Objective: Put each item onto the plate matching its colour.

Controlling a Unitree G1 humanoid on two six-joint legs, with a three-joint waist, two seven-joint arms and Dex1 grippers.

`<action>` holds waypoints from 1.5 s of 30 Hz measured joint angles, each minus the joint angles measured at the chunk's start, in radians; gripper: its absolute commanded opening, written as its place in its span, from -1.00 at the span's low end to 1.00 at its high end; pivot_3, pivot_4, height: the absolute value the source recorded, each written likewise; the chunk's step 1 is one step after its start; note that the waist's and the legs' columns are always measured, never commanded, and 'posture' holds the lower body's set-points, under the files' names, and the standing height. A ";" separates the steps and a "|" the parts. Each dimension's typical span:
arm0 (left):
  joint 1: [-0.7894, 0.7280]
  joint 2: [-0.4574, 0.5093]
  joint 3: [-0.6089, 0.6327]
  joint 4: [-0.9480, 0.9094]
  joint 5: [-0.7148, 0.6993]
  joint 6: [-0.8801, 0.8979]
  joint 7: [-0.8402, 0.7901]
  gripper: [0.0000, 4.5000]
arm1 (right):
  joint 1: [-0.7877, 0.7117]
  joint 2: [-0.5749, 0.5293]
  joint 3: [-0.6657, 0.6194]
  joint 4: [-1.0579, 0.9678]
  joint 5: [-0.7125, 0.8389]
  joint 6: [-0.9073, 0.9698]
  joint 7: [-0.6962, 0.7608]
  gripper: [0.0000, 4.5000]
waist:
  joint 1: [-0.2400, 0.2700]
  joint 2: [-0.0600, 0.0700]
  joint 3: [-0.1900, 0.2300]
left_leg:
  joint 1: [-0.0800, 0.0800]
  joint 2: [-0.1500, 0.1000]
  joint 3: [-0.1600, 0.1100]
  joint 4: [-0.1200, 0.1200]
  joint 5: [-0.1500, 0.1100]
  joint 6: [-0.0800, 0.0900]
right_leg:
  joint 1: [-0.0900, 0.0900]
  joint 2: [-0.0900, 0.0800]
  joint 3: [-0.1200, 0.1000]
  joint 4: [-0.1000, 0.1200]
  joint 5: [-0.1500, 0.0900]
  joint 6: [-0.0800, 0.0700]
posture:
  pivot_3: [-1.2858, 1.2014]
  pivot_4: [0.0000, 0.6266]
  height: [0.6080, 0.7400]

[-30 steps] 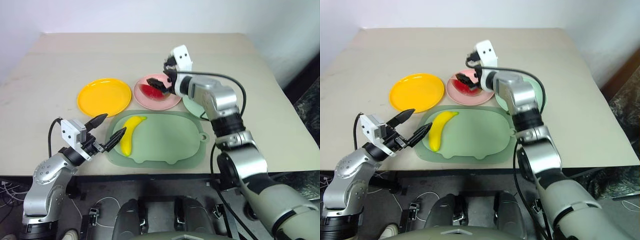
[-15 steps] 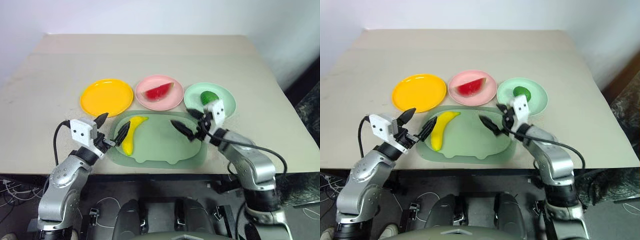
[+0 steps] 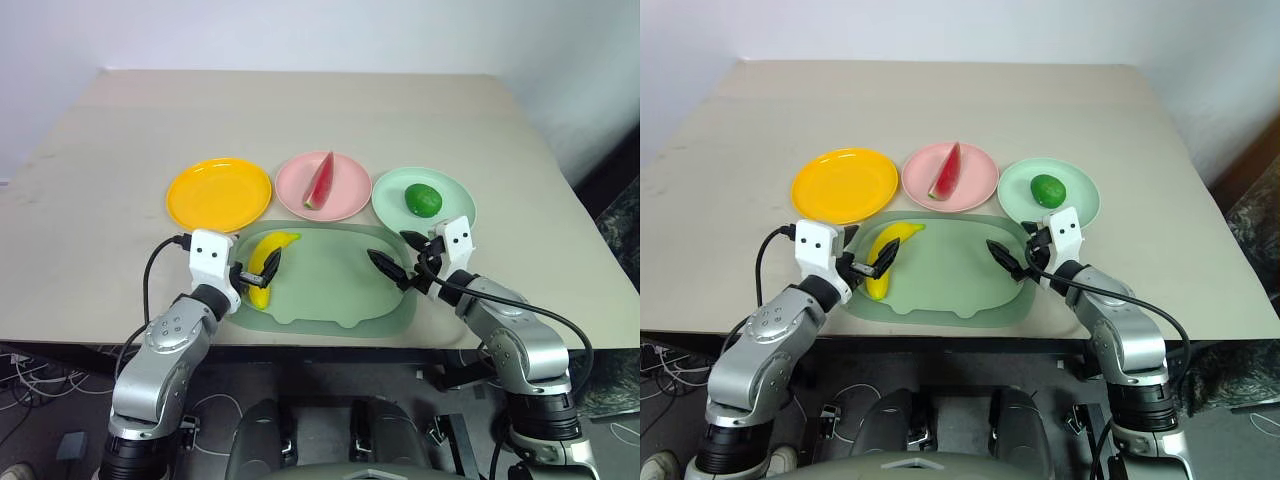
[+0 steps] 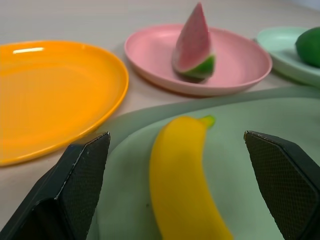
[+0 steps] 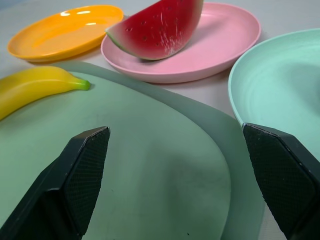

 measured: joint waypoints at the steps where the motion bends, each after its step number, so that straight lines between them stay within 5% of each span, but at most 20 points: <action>1: -0.015 -0.001 0.003 -0.001 -0.005 0.032 0.008 1.00 | 0.000 0.000 0.001 0.000 0.000 0.000 -0.002 0.99 | 0.000 0.000 0.000 | 0.000 0.000 0.000 0.000 0.000 0.000 | 0.000 0.000 0.000 0.000 0.000 0.000 | 0.03 -0.52 0.32; 7: -0.127 0.020 0.012 -0.002 -0.061 0.330 0.026 1.00 | -0.023 0.014 0.005 0.014 -0.002 0.005 -0.045 0.99 | -0.001 0.000 0.000 | 0.000 0.000 0.000 0.000 0.000 0.000 | 0.000 0.000 0.000 0.000 0.000 0.000 | 0.03 -0.52 0.32; 10: -0.151 0.045 0.006 -0.001 -0.066 0.429 0.021 0.74 | -0.027 0.014 0.008 0.025 -0.014 0.004 -0.066 1.00 | -0.001 0.000 0.000 | 0.000 0.000 0.000 0.000 0.000 0.000 | 0.000 0.000 0.000 0.000 0.000 0.000 | 0.03 -0.52 0.32; 17: -0.175 0.052 -0.019 -0.032 -0.064 0.496 0.023 -0.25 | -0.027 0.025 0.026 0.050 -0.036 -0.019 -0.082 1.00 | -0.002 0.000 0.000 | 0.001 0.000 0.000 0.000 0.000 0.000 | 0.001 0.000 0.000 0.001 0.000 0.000 | 0.03 -0.52 0.32; 33: -0.111 0.009 0.067 -0.112 -0.061 0.256 -0.009 -0.25 | 0.027 0.019 0.104 -0.058 0.071 -0.077 0.115 1.00 | 0.001 0.000 0.000 | 0.001 0.000 0.000 0.000 0.000 0.000 | 0.001 0.000 0.000 0.001 0.000 0.000 | 0.03 -0.52 0.32; 45: -0.357 -0.131 0.161 0.087 0.076 0.251 0.269 -0.25 | 0.015 0.002 0.158 -0.029 0.051 -0.188 0.214 1.00 | 0.003 -0.001 0.000 | 0.001 -0.001 -0.001 0.001 0.000 0.000 | 0.002 0.000 -0.001 0.000 0.000 0.000 | 0.03 -0.52 0.32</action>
